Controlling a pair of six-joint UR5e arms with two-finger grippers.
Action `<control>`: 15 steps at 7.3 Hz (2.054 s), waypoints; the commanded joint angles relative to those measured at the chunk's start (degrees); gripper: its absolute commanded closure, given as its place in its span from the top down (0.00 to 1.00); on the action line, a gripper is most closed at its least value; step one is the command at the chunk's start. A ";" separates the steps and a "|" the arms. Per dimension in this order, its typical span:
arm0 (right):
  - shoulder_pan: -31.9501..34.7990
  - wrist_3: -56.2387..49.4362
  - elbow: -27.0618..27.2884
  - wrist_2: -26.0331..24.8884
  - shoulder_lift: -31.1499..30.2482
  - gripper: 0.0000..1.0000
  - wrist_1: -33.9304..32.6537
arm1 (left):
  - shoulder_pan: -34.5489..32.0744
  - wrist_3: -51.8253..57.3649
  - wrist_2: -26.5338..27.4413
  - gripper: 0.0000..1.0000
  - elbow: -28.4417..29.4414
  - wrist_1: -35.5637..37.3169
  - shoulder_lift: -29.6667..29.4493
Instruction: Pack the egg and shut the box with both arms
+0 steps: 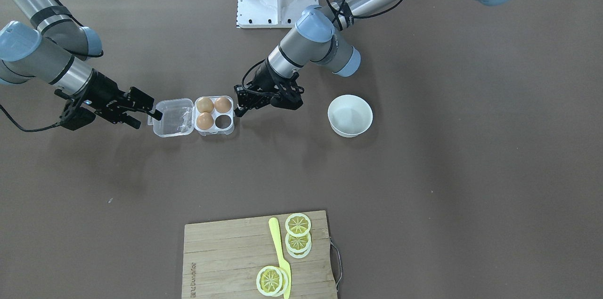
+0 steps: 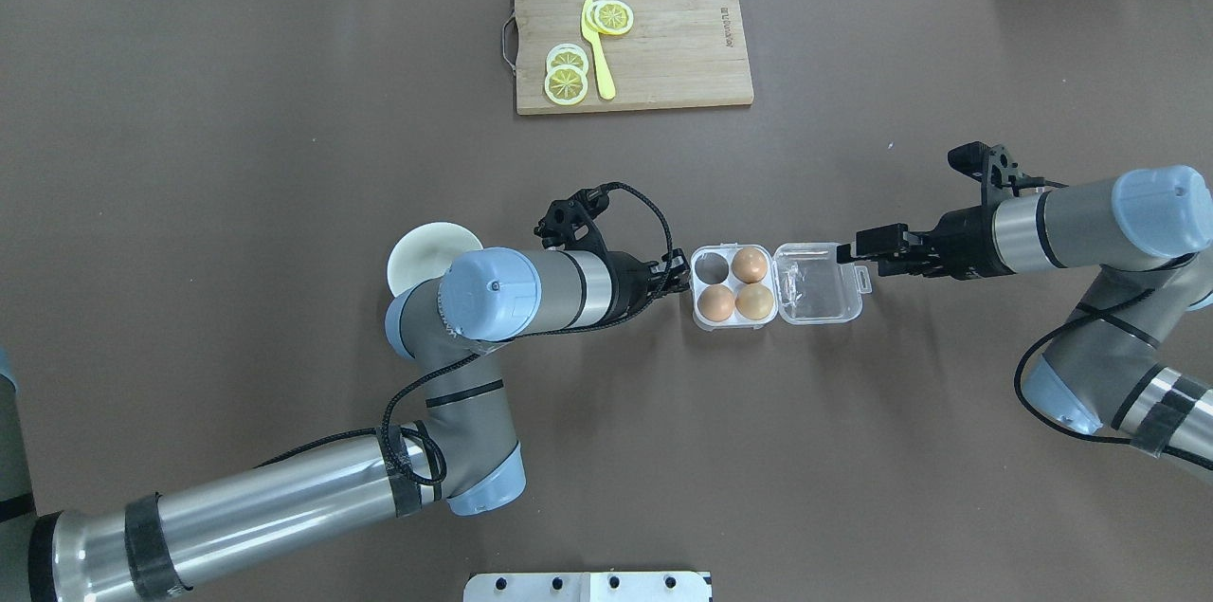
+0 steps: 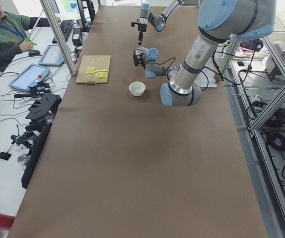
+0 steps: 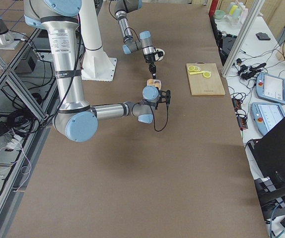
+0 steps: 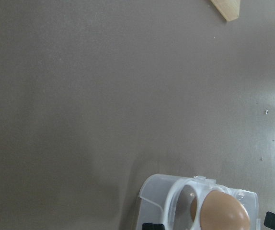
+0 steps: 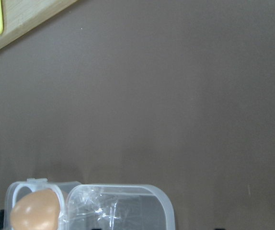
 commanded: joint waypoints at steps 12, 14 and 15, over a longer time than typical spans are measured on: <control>-0.79 0.08 -0.35 1.36 -1.44 0.36 1.53 | 0.26 0.01 -0.09 0.00 -0.26 -0.27 0.38; -0.70 0.17 -0.09 1.36 -1.35 0.36 1.53 | 0.26 0.01 -0.09 0.00 -0.26 -0.27 0.38; -0.70 0.17 0.08 1.44 -1.35 0.36 1.53 | 0.26 0.01 -0.09 0.00 -0.26 -0.27 0.38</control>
